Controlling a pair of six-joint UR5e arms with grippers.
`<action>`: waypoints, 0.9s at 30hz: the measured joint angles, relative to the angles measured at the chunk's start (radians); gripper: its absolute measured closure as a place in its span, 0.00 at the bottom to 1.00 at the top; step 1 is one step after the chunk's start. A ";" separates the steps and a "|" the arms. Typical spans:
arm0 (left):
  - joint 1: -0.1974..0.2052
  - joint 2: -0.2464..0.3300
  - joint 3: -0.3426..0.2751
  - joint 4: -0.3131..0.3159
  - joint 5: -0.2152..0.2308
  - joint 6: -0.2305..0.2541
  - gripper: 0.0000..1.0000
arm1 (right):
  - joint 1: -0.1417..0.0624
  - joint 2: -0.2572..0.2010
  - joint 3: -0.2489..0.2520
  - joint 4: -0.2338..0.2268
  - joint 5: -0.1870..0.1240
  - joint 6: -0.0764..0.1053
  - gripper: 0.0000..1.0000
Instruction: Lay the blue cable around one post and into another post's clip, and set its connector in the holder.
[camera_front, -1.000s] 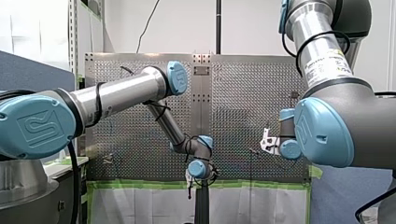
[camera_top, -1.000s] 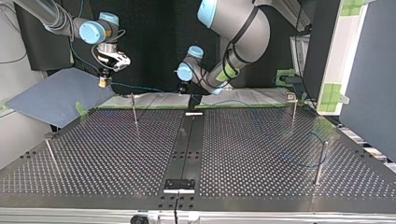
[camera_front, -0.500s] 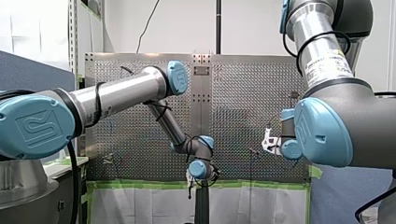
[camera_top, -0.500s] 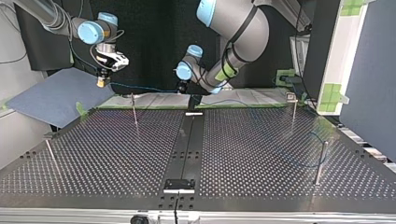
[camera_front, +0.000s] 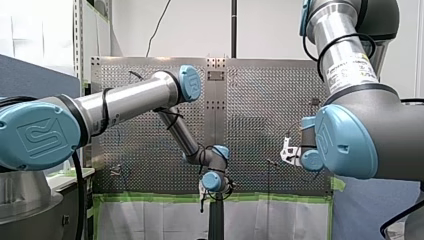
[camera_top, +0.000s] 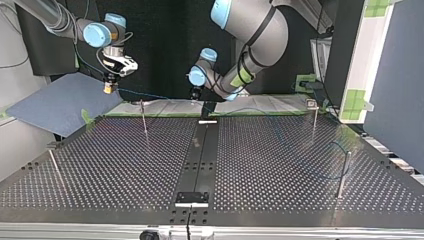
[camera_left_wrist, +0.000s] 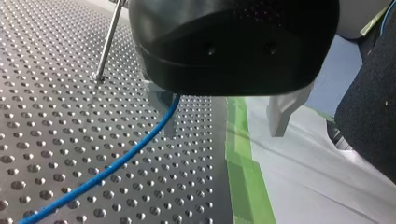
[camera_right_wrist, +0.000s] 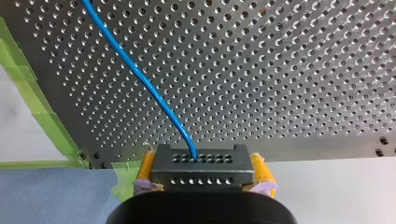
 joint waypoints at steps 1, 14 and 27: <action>0.000 0.000 0.000 0.000 -0.001 0.000 0.09 | 0.000 0.000 0.000 0.000 0.000 0.000 1.00; 0.002 0.010 -0.037 0.007 -0.004 0.006 0.11 | -0.003 0.000 0.000 -0.002 0.000 0.000 1.00; -0.002 0.012 -0.032 0.012 -0.004 0.003 0.47 | -0.003 -0.001 0.000 0.004 0.000 -0.002 1.00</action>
